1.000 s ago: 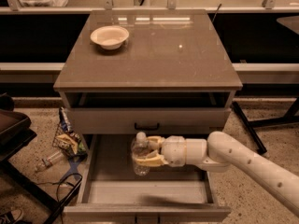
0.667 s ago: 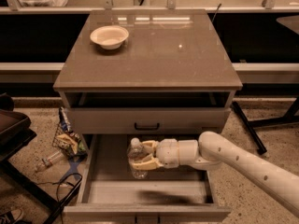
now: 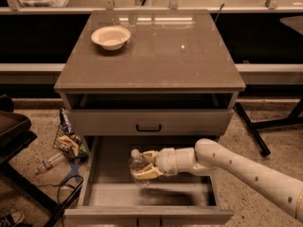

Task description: Place water bottle into middle drawer

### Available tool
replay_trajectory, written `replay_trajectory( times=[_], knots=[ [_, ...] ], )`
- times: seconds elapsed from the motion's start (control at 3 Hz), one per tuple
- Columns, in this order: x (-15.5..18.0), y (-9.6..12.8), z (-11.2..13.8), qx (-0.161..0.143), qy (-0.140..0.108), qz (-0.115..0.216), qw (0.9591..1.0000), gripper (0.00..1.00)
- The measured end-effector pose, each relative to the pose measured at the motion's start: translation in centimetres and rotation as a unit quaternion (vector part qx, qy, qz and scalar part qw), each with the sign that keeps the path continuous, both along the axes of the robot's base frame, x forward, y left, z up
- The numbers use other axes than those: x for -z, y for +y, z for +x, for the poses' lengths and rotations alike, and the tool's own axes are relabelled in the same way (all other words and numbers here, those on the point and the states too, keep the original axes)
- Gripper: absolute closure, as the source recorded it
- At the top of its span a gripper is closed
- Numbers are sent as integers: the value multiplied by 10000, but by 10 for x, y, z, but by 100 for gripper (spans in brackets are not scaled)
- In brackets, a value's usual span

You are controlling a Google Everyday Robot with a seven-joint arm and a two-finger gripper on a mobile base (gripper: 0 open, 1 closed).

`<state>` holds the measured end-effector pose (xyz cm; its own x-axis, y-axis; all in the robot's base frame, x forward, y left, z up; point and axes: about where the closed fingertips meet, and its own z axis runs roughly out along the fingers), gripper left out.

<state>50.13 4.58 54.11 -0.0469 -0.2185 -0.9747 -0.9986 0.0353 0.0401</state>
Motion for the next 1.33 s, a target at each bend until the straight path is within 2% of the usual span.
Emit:
replay_trajectory(
  times=[0.33,1.33],
  knots=[
    [35,0,-1,89,175,-27,9998,100],
    [78,12,0,280,353,103,9989,100]
  ],
)
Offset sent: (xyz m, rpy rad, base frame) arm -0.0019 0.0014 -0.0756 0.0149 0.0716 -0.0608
